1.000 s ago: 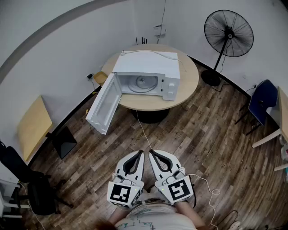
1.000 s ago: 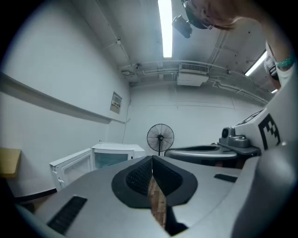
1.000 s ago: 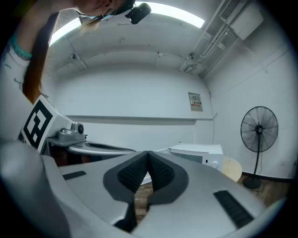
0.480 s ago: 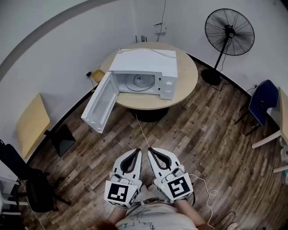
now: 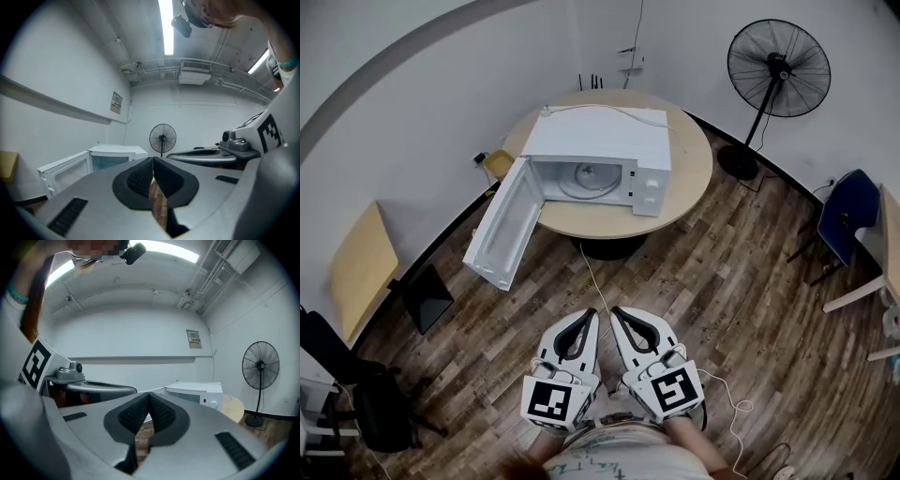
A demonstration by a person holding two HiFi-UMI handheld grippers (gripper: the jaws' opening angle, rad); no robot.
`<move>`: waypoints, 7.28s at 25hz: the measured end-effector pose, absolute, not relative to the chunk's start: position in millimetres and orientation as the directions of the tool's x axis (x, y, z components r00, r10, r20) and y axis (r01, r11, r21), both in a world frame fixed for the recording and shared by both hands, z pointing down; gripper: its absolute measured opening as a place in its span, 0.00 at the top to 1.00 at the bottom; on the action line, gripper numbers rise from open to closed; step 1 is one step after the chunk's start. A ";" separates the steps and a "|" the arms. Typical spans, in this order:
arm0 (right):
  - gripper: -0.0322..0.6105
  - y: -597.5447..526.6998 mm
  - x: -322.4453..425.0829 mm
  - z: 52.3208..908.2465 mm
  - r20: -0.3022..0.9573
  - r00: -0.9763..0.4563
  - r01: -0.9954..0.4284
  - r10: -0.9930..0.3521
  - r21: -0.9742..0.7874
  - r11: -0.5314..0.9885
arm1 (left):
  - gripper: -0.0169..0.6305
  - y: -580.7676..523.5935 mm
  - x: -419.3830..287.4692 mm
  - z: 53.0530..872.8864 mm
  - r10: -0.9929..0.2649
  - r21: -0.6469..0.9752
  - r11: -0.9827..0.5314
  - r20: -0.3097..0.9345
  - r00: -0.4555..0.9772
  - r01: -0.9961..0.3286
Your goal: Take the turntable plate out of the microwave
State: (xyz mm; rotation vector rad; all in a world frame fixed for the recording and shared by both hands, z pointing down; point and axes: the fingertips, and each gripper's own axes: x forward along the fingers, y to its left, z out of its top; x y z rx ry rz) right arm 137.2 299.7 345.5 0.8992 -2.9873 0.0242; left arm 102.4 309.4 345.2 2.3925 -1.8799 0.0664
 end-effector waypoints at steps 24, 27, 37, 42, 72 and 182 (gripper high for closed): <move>0.96 150.3 12.4 350.7 0.066 -0.761 -0.647 -0.645 -0.005 0.762 | 0.95 157.1 -19.4 352.5 -0.924 0.050 -0.361 0.119 0.364 -0.931; 0.96 145.2 -2.2 353.1 0.076 -0.766 -0.641 -0.638 -0.022 0.767 | 0.95 151.3 -29.2 351.2 -0.918 0.031 -0.376 0.122 0.377 -0.926; 0.96 127.3 -16.1 362.5 0.123 -0.731 -0.678 -0.671 -0.013 0.735 | 0.95 132.2 -54.5 356.3 -0.908 0.045 -0.397 0.126 0.399 -0.917; 0.96 109.3 -18.0 360.4 0.127 -0.730 -0.678 -0.672 -0.010 0.735 | 0.95 114.2 -58.6 354.2 -0.911 0.049 -0.389 0.126 0.392 -0.920; 0.96 -92.9 -14.0 339.2 0.042 -0.832 -0.554 -0.552 -0.026 0.832 | 0.95 -85.2 -47.6 336.8 -0.947 -0.002 -0.293 0.137 0.289 -0.956; 0.96 -94.5 48.9 605.5 0.573 -0.532 -0.820 -0.624 -0.164 0.549 | 0.65 -109.8 -123.0 671.6 -0.742 0.757 0.483 0.620 0.253 -0.439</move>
